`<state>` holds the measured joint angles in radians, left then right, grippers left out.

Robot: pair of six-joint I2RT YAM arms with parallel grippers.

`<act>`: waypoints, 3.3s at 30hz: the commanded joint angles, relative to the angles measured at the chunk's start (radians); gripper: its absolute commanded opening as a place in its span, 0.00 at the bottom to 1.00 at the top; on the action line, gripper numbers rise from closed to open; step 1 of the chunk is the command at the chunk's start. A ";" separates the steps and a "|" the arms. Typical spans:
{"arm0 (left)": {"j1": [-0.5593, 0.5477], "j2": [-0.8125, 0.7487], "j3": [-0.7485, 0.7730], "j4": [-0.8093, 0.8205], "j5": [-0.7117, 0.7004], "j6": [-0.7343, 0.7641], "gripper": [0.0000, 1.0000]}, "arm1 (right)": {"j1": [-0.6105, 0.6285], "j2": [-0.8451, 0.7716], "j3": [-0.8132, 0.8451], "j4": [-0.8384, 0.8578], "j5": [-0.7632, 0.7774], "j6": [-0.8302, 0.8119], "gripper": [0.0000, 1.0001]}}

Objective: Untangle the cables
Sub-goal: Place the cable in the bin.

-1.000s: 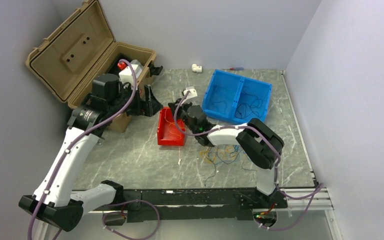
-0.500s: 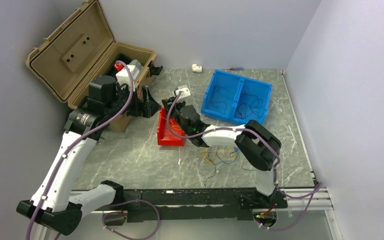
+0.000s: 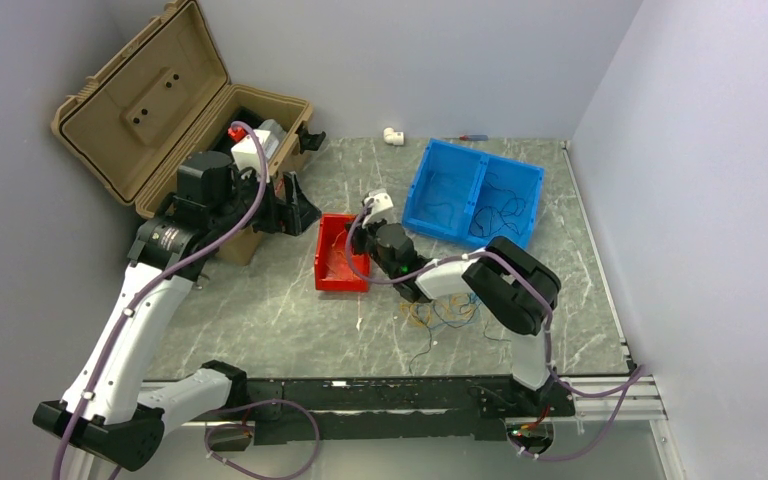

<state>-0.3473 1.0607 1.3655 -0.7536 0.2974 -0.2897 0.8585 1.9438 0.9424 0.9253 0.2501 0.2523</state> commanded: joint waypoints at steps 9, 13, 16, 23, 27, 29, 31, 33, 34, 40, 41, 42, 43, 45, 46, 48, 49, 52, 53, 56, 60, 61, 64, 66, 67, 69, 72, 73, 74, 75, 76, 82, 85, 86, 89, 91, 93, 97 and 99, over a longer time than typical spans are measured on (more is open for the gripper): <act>0.004 -0.006 -0.018 0.025 0.018 0.003 0.87 | 0.037 -0.084 0.023 -0.322 -0.038 -0.006 0.00; 0.004 0.004 -0.020 0.010 0.011 0.009 0.87 | 0.038 -0.063 0.115 -0.499 -0.039 0.042 0.00; 0.004 0.023 -0.010 -0.029 -0.034 0.020 0.87 | 0.037 -0.045 0.183 -0.636 -0.055 0.098 0.00; 0.004 0.058 -0.009 -0.069 -0.105 0.010 0.88 | 0.038 0.114 0.454 -1.041 -0.059 0.264 0.00; 0.006 0.048 -0.005 -0.088 -0.179 0.000 0.91 | 0.037 0.206 0.606 -1.266 0.014 0.408 0.00; 0.010 0.036 -0.007 -0.090 -0.194 -0.002 0.91 | 0.037 0.235 0.658 -1.340 0.035 0.456 0.00; 0.015 0.027 -0.010 -0.090 -0.194 0.000 0.92 | 0.038 0.255 0.696 -1.388 0.033 0.477 0.00; 0.017 0.021 -0.012 -0.090 -0.188 0.000 0.91 | 0.038 0.281 0.745 -1.425 0.019 0.486 0.00; 0.017 0.020 -0.016 -0.090 -0.184 0.000 0.91 | 0.038 0.289 0.763 -1.444 0.016 0.485 0.00; 0.019 0.009 -0.029 -0.088 -0.173 0.000 0.92 | 0.038 0.218 0.741 -1.434 0.027 0.484 0.23; 0.019 0.009 -0.029 -0.087 -0.173 -0.001 0.91 | 0.038 0.201 0.735 -1.427 0.029 0.481 0.26; 0.019 0.009 -0.029 -0.087 -0.171 -0.001 0.91 | 0.039 0.188 0.736 -1.427 0.031 0.478 0.28; 0.019 0.008 -0.029 -0.087 -0.169 -0.002 0.91 | 0.037 0.181 0.745 -1.436 0.036 0.476 0.29; 0.019 0.008 -0.026 -0.087 -0.164 -0.005 0.91 | 0.037 0.173 0.778 -1.459 0.045 0.468 0.31; 0.019 0.008 -0.026 -0.086 -0.161 -0.005 0.91 | 0.036 0.168 0.793 -1.473 0.051 0.466 0.32; 0.020 0.007 -0.027 -0.084 -0.154 -0.005 0.91 | 0.037 0.159 0.809 -1.484 0.061 0.462 0.32; 0.019 0.007 -0.026 -0.085 -0.152 -0.007 0.91 | 0.036 0.150 0.808 -1.481 0.066 0.460 0.32; 0.020 0.004 -0.028 -0.088 -0.147 -0.008 0.91 | 0.032 0.126 0.801 -1.483 0.068 0.462 0.36; 0.020 0.003 -0.030 -0.090 -0.147 -0.009 0.91 | 0.030 0.115 0.799 -1.485 0.069 0.465 0.37; 0.019 -0.006 -0.046 -0.082 -0.136 -0.013 0.91 | 0.028 0.076 0.759 -1.473 0.070 0.465 0.43; 0.019 -0.006 -0.059 -0.075 -0.117 -0.021 0.91 | 0.026 0.010 0.698 -1.450 0.071 0.469 0.46; 0.019 -0.005 -0.058 -0.077 -0.114 -0.024 0.91 | 0.024 -0.006 0.689 -1.448 0.072 0.466 0.46; 0.019 -0.008 -0.060 -0.069 -0.104 -0.031 0.91 | 0.024 -0.062 0.655 -1.437 0.073 0.456 0.49; 0.020 -0.011 -0.070 -0.057 -0.102 -0.038 0.91 | 0.024 -0.103 0.629 -1.425 0.068 0.446 0.51; 0.020 -0.011 -0.076 -0.051 -0.100 -0.041 0.91 | 0.023 -0.127 0.614 -1.417 0.062 0.440 0.52; 0.019 -0.004 -0.081 -0.044 -0.091 -0.047 0.91 | 0.022 -0.179 0.575 -1.393 0.059 0.427 0.55; 0.019 0.013 -0.096 -0.027 -0.076 -0.055 0.91 | 0.011 -0.265 0.497 -1.334 0.046 0.413 0.59; 0.019 0.018 -0.102 -0.019 -0.072 -0.058 0.91 | 0.003 -0.291 0.476 -1.322 0.038 0.411 0.60; 0.019 0.024 -0.108 -0.011 -0.068 -0.061 0.91 | -0.007 -0.312 0.459 -1.318 0.026 0.410 0.60; 0.019 0.031 -0.114 0.001 -0.062 -0.065 0.91 | -0.017 -0.338 0.443 -1.315 0.017 0.405 0.60; 0.019 0.037 -0.121 0.011 -0.055 -0.069 0.91 | -0.026 -0.357 0.430 -1.318 0.011 0.400 0.60; -0.044 0.068 -0.184 0.100 -0.038 -0.120 0.90 | -0.074 -0.533 0.262 -1.363 0.003 0.377 0.63; -0.164 0.078 -0.238 0.189 -0.078 -0.164 0.90 | -0.115 -0.678 0.117 -1.388 -0.005 0.391 0.64; -0.205 0.085 -0.262 0.226 -0.084 -0.178 0.90 | -0.132 -0.733 0.069 -1.398 -0.010 0.395 0.64; -0.312 0.122 -0.311 0.328 -0.097 -0.205 0.88 | -0.182 -0.881 -0.037 -1.460 0.002 0.404 0.65; -0.368 0.158 -0.324 0.376 -0.104 -0.196 0.87 | -0.205 -0.971 -0.082 -1.518 0.008 0.400 0.65; -0.414 0.196 -0.322 0.402 -0.110 -0.178 0.86 | -0.232 -1.042 -0.121 -1.557 0.002 0.392 0.66; -0.481 0.265 -0.314 0.441 -0.113 -0.157 0.86 | -0.315 -1.102 -0.194 -1.605 -0.064 0.342 0.68; -0.502 0.282 -0.315 0.455 -0.114 -0.155 0.86 | -0.353 -1.108 -0.223 -1.597 -0.125 0.320 0.69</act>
<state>-0.8108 1.3212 1.0420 -0.4000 0.2008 -0.4576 0.5640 0.8440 0.7757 -0.6189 0.2241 0.6289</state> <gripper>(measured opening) 0.863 0.683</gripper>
